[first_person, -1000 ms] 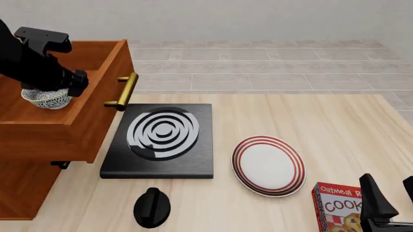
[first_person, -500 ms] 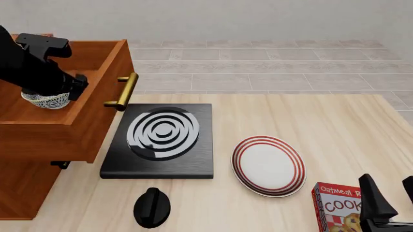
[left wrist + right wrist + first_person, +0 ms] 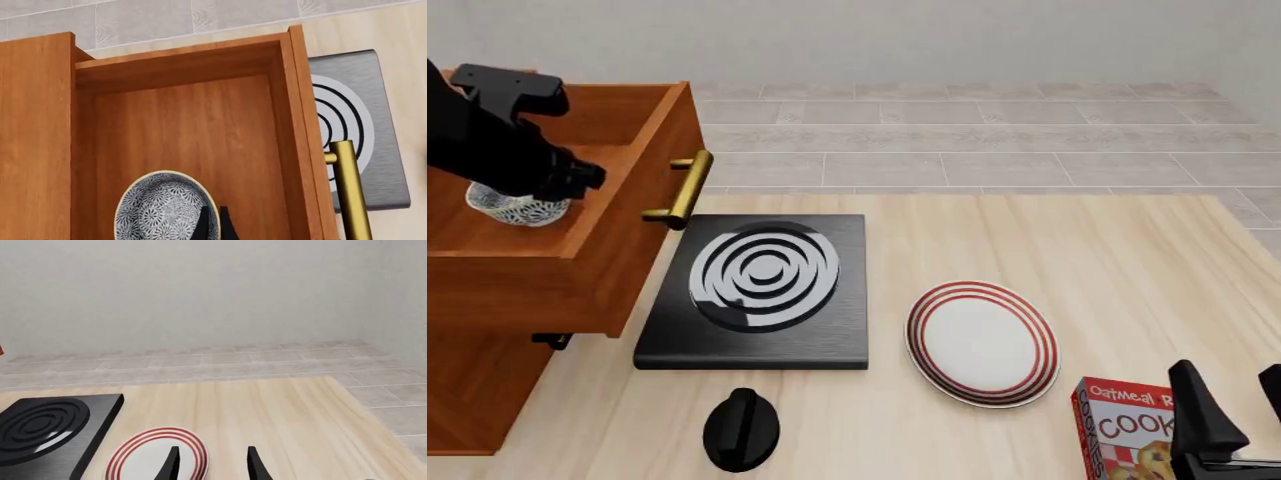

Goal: Pick the akita bowl in the top layer of the wooden cabinet and place it on the plate.

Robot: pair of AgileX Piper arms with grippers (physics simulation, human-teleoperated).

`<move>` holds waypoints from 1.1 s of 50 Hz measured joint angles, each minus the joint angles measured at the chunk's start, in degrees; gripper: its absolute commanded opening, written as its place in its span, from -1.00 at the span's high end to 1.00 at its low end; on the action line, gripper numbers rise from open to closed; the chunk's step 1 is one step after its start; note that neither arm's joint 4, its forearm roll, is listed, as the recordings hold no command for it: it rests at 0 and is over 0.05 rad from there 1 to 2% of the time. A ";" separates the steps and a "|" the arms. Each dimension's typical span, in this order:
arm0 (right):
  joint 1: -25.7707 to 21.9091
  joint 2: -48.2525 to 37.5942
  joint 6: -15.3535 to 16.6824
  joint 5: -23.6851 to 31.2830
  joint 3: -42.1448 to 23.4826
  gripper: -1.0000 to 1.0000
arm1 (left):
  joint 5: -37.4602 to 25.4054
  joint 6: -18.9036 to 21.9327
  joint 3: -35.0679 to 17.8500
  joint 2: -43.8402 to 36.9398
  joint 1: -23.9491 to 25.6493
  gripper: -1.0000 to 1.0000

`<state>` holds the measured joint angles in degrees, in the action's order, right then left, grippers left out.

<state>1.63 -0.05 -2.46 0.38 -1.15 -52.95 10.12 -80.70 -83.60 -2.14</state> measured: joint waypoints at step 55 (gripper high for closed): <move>0.22 -0.12 -0.29 -0.41 -0.09 -1.00 | -2.66 0.94 -6.51 -0.09 1.02 1.00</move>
<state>1.85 -0.17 -2.75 -0.03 -1.24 -55.61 11.06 -87.21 -83.69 -1.12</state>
